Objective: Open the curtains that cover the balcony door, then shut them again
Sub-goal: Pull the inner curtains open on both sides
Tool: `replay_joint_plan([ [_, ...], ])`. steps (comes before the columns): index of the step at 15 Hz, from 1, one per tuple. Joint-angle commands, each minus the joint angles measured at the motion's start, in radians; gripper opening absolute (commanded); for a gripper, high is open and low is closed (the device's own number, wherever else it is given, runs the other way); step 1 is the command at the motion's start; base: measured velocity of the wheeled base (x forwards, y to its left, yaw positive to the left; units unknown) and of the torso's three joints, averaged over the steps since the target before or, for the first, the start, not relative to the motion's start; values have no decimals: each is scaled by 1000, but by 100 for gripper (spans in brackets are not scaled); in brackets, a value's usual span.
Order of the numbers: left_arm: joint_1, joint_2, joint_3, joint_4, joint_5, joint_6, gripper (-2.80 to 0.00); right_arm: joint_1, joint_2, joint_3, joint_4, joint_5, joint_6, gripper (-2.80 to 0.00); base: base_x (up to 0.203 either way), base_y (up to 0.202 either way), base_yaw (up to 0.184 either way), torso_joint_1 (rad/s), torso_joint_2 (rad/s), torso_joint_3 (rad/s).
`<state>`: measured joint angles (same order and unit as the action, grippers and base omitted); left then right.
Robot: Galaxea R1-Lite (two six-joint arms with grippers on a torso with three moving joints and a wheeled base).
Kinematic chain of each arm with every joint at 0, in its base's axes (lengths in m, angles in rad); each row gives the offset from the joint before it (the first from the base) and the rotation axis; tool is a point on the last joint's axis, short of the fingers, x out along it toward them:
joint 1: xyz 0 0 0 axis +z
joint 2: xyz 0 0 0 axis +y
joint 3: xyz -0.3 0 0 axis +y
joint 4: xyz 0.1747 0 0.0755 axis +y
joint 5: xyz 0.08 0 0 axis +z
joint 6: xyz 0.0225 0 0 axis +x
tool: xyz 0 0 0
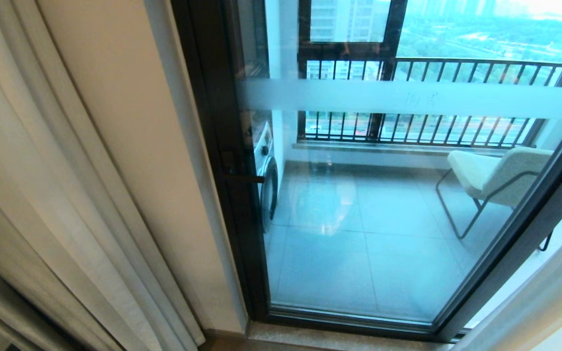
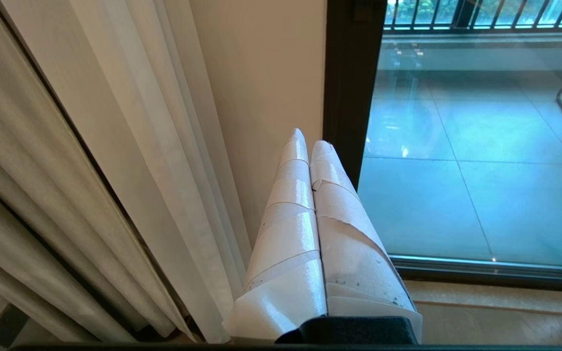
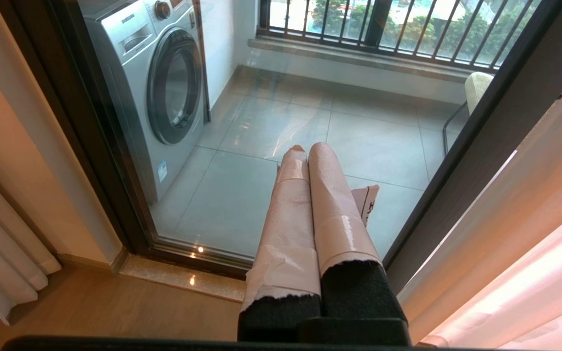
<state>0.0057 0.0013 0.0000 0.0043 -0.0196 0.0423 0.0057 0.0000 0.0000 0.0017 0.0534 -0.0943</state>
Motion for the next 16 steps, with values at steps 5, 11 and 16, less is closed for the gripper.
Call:
replay_joint_plan([
  [5, 0, 0, 0, 2, 4, -1, -280, 0, 0, 0, 0, 2, -1, -280, 0, 0, 0, 0, 0, 0],
  [11, 0, 0, 0, 0, 4, -1, -280, 0, 0, 0, 0, 0, -1, -280, 0, 0, 0, 0, 0, 0],
  [16, 0, 0, 0, 0, 3, -1, -280, 0, 0, 0, 0, 2, -1, -280, 0, 0, 0, 0, 0, 0],
])
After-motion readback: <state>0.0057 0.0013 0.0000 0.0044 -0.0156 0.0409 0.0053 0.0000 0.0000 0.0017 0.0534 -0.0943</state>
